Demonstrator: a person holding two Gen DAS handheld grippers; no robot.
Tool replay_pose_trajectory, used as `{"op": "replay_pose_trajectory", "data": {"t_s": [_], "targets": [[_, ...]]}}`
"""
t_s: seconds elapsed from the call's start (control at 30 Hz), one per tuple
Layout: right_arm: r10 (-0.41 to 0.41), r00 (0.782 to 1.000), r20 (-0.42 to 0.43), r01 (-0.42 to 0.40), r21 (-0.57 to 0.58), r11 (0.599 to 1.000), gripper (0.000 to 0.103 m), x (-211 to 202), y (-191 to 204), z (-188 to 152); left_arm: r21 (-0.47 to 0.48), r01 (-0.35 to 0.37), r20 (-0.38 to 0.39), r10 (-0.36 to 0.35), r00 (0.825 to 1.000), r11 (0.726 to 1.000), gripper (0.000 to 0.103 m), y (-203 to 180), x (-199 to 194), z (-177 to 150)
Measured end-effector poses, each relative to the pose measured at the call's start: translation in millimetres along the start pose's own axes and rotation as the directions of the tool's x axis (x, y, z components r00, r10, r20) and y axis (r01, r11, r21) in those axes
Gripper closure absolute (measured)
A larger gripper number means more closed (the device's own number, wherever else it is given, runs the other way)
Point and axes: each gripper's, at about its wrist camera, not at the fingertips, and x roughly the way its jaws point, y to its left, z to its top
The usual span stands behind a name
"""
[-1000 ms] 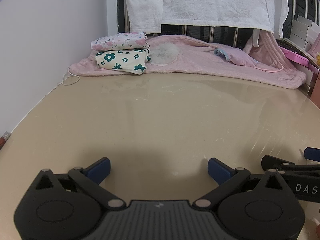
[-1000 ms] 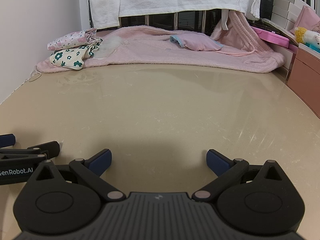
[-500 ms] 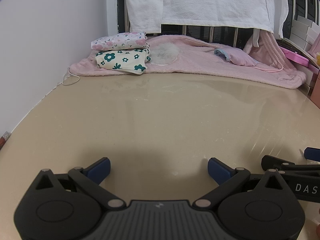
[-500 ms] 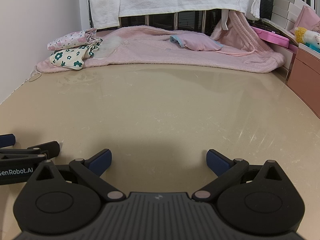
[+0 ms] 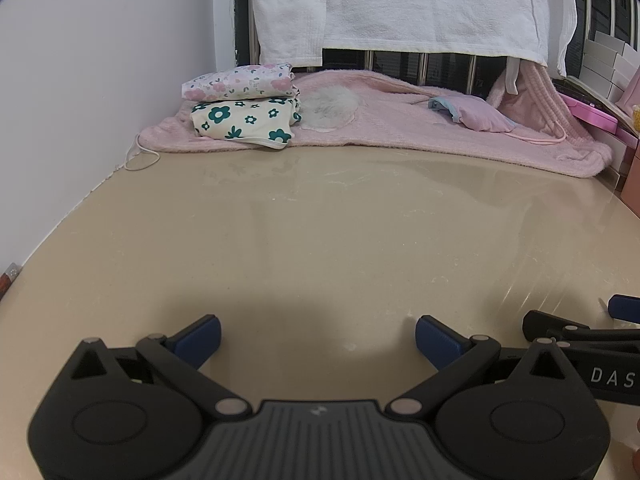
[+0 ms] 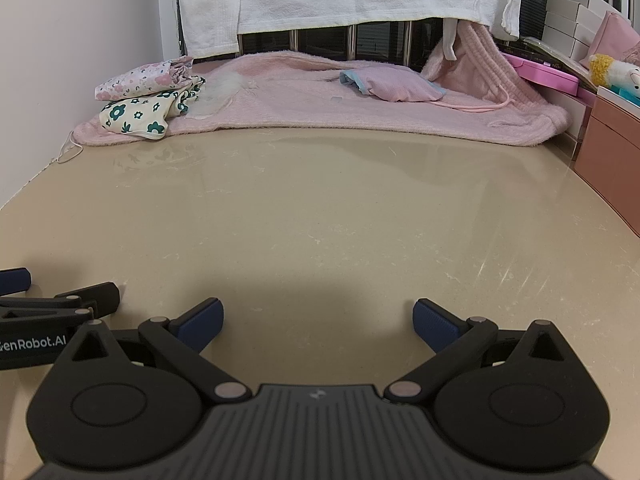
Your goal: Fold clothes
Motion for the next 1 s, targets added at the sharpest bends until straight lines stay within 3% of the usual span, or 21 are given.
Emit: {"op": "replay_pose_trajectory", "data": {"t_s": [1.0], "targets": [[0.000,1.000,0.000,0.000,0.000,1.000,0.000,0.1,-0.8,-0.2,0.000,0.000,-0.001,0.000,1.000,1.000,0.000,-1.1,0.2,5.5]]}}
